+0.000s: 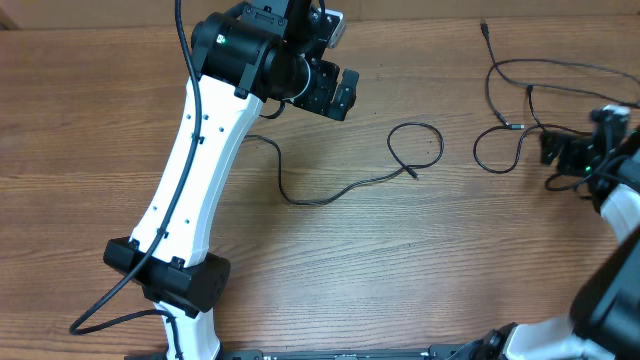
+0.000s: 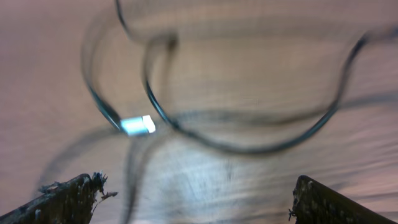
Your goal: Untangle cables
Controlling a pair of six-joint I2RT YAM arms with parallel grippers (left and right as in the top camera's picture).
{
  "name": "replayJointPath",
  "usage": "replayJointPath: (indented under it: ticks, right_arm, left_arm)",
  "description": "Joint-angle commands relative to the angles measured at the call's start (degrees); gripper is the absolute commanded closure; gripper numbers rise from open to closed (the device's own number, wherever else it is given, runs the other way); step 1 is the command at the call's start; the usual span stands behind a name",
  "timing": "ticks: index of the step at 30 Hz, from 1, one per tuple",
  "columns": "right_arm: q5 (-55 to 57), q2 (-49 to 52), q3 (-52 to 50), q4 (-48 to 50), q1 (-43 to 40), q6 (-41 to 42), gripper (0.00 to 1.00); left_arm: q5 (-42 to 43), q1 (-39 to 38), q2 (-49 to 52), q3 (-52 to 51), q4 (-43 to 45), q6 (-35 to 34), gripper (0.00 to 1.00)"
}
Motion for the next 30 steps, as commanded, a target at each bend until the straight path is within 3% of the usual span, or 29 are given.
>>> replayJointPath:
  ticks: [1, 9, 15, 20, 25, 30]
  right_arm:
    - [-1.03, -11.26, 0.31, -2.6, 1.05, 5.75, 0.0]
    - [-22.23, -26.97, 0.31, -7.23, 4.98, 19.41, 0.0]
    - [-37.0, -28.48, 0.28, -7.89, 7.06, 19.65, 0.0]
    - [-39.06, -28.35, 0.22, -14.56, 9.46, 19.5, 0.0]
    - [-37.4, -28.11, 0.22, -23.52, 15.34, 11.61, 0.0]
    - [-27.47, -28.09, 0.22, -31.52, 23.08, -1.81, 0.0]
  left_arm:
    - [-0.28, 0.15, -0.81, 0.87, 0.0, 0.9, 0.0]
    - [-0.28, 0.15, -0.81, 0.87, 0.02, 0.9, 0.0]
    - [-0.28, 0.11, -0.81, 0.87, 0.02, 0.9, 0.0]
    - [-0.28, 0.15, -0.81, 0.87, 0.02, 0.9, 0.01]
    - [-0.28, 0.15, -0.81, 0.87, 0.02, 0.9, 0.0]
    - [-0.28, 0.15, -0.81, 0.87, 0.02, 0.9, 0.0]
